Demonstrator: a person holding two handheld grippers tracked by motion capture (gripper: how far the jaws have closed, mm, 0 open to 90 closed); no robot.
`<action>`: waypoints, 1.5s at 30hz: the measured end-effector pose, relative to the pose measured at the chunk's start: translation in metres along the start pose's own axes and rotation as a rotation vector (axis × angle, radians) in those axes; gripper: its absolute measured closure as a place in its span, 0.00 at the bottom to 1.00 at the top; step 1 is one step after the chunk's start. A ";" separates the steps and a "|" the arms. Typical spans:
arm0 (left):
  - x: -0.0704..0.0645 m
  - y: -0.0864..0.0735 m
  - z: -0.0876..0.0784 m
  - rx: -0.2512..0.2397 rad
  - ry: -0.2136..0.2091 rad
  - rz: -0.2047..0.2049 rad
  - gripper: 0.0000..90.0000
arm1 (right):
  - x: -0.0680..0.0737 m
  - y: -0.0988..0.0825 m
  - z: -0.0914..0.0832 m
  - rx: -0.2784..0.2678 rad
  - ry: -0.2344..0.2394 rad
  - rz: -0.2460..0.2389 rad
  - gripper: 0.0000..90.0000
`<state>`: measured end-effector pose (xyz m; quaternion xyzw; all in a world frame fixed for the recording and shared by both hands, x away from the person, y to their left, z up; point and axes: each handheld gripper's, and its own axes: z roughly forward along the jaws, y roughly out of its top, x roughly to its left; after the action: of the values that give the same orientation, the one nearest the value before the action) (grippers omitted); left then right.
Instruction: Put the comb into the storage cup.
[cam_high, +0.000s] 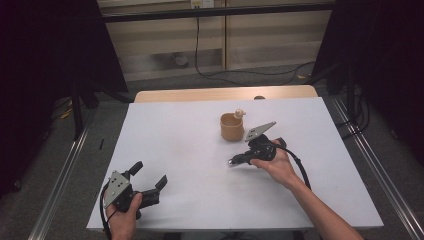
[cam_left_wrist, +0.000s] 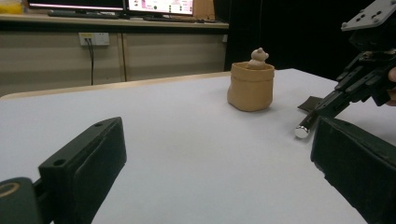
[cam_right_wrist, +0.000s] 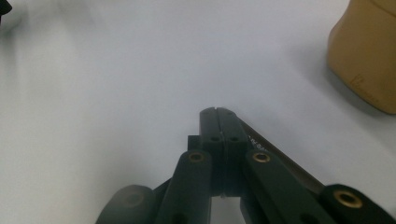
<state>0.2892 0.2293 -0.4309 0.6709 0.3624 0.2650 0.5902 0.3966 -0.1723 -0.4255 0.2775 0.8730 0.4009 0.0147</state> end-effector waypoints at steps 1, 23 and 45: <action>0.000 -0.001 0.000 0.003 0.002 -0.004 0.04 | -0.001 -0.002 0.005 0.002 -0.005 0.009 1.00; 0.001 -0.001 0.001 0.002 -0.009 -0.013 0.04 | -0.005 -0.009 0.015 0.033 0.001 0.022 1.00; 0.002 0.000 0.000 -0.001 -0.013 -0.017 0.04 | -0.009 -0.010 0.020 0.016 -0.003 0.059 1.00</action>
<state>0.2904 0.2311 -0.4311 0.6691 0.3645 0.2558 0.5950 0.4044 -0.1681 -0.4477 0.3038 0.8676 0.3936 0.0021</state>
